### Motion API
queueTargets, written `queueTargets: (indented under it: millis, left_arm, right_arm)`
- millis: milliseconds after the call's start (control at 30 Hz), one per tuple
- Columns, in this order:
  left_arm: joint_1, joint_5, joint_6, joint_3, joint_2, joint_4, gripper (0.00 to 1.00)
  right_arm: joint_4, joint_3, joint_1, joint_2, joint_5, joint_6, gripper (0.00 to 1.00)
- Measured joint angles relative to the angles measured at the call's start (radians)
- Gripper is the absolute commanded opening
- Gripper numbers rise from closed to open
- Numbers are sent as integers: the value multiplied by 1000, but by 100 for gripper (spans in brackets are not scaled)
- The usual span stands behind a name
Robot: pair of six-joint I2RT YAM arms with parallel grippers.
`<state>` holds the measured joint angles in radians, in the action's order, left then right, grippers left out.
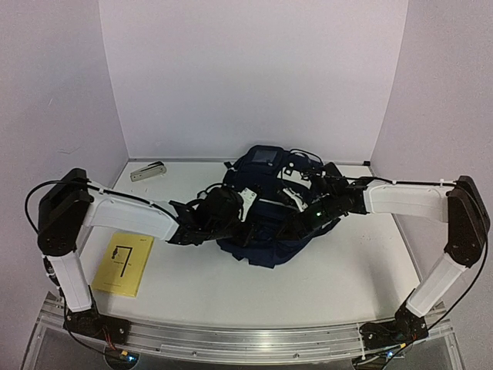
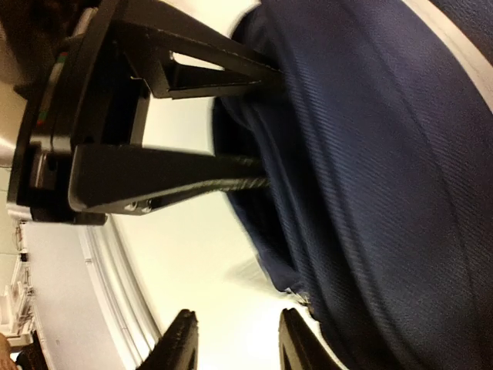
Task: Pack the student bag
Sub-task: Unzip the student bag at the center of the board.
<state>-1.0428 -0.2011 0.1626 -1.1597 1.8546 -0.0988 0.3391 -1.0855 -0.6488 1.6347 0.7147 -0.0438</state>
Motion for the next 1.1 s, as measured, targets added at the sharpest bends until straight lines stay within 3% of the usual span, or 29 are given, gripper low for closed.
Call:
queueTargets:
  millis: [133,333,567,800,1000,1100]
  left_arm:
    - [6,59,45,82,-115,-8,50]
    - [2,159,75,85,-176,-7,53]
    - [-48,245,85,41,-120,31,54]
    - [-86,260,130,-7,-37,45,56]
    - [-95,198,166,-75,55,58,51]
    - [-95,153,183,-90,78,69,43]
  right_arm:
    - [37,-44,-1,-32,17,36,40]
    - [106,-87,40,-119,-23,105,39]
    - [169,-85,82,-136,-170,173,39]
    - [189,-73,83,-136,-212,210,39]
    - [194,-72,83,-133,-234,216,39]
    - [194,-72,83,-131,-247,216,39]
